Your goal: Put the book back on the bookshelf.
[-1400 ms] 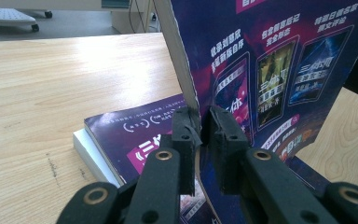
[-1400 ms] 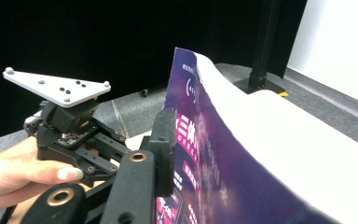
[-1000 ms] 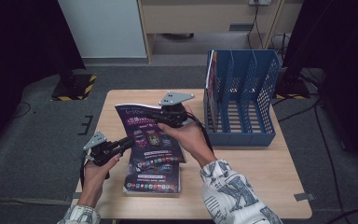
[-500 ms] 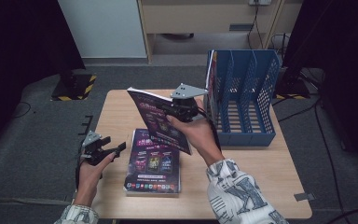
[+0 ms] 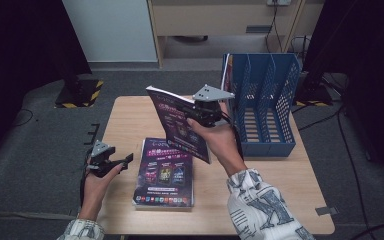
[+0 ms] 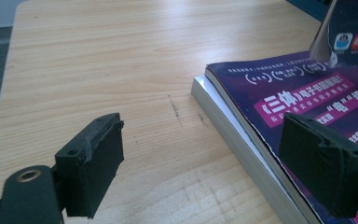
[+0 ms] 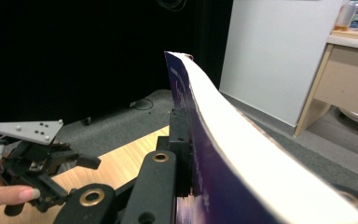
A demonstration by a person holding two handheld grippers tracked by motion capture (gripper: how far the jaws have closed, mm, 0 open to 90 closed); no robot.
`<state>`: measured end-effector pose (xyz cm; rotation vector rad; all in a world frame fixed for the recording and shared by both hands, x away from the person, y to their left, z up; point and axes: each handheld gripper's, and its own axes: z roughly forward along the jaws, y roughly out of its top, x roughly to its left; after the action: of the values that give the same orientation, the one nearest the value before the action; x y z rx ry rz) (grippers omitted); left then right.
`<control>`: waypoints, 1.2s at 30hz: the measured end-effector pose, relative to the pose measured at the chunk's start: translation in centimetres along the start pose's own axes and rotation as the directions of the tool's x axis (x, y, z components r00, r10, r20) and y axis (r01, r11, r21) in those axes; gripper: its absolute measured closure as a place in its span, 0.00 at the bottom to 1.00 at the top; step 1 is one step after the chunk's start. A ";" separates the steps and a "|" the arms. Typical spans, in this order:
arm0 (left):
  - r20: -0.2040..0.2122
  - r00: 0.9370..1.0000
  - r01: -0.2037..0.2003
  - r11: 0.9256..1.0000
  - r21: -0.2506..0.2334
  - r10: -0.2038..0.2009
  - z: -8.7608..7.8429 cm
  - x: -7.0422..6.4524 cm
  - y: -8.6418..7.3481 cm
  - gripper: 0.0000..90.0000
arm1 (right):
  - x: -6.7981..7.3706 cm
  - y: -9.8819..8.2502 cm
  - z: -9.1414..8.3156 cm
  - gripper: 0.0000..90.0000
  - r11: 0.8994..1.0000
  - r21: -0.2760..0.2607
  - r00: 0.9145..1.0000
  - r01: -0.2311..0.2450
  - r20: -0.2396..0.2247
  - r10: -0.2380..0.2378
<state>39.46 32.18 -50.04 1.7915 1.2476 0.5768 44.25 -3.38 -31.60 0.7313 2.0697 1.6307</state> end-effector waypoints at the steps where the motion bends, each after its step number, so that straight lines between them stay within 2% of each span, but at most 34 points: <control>1: 0.004 1.000 -0.001 1.000 0.003 0.001 0.1 -0.1 0.0 0.15 | -0.1 0.0 -0.1 0.91 1.000 -0.001 1.000 0.000 0.002 0.000; 4: 0.022 1.000 0.012 1.000 0.008 -0.012 0.3 -0.2 0.0 0.14 | -0.4 0.1 -0.5 0.92 1.000 -0.006 1.000 -0.008 0.007 0.008; 6: 0.019 1.000 0.016 1.000 0.015 -0.017 0.3 -0.1 -0.1 0.14 | -0.6 0.1 -0.8 0.92 1.000 -0.010 1.000 -0.008 0.010 0.008; 11: 0.005 1.000 0.021 0.999 0.035 -0.021 0.4 0.1 -0.4 0.13 | -1.0 -0.2 -1.9 0.91 1.000 -0.013 1.000 -0.017 0.024 0.018; 14: 0.001 0.999 0.039 0.999 0.034 -0.039 0.4 0.2 -0.4 0.13 | -1.1 -0.5 -2.6 0.91 1.000 -0.006 0.999 -0.021 0.037 0.022; 18: -0.014 0.999 0.036 0.999 0.035 -0.035 0.3 0.5 -0.6 0.11 | -1.4 -0.7 -3.9 0.91 0.999 -0.013 0.998 -0.031 0.049 0.031; 22: -0.024 0.998 0.054 0.997 0.047 -0.053 0.4 0.9 -0.8 0.10 | -1.6 -1.1 -4.9 0.91 0.999 -0.022 0.997 -0.042 0.060 0.044; 24: -0.042 0.997 0.065 0.996 0.053 -0.063 0.4 1.1 -0.9 0.11 | -1.7 -1.4 -5.2 0.91 0.999 -0.021 0.997 -0.044 0.062 0.045; 32: -0.111 0.992 0.068 0.990 0.124 -0.054 0.4 1.8 -1.8 0.12 | -1.8 -2.6 -6.1 0.91 0.998 -0.012 0.996 -0.057 0.071 0.058; 36: -0.114 0.993 0.058 0.985 0.159 -0.040 0.7 1.8 -2.1 0.12 | -2.1 -2.9 -6.5 0.91 0.998 -0.010 0.996 -0.056 0.070 0.057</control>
<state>39.57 33.82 -52.31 1.8779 1.4468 0.5667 41.46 -10.18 -32.92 0.8392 2.0091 1.6188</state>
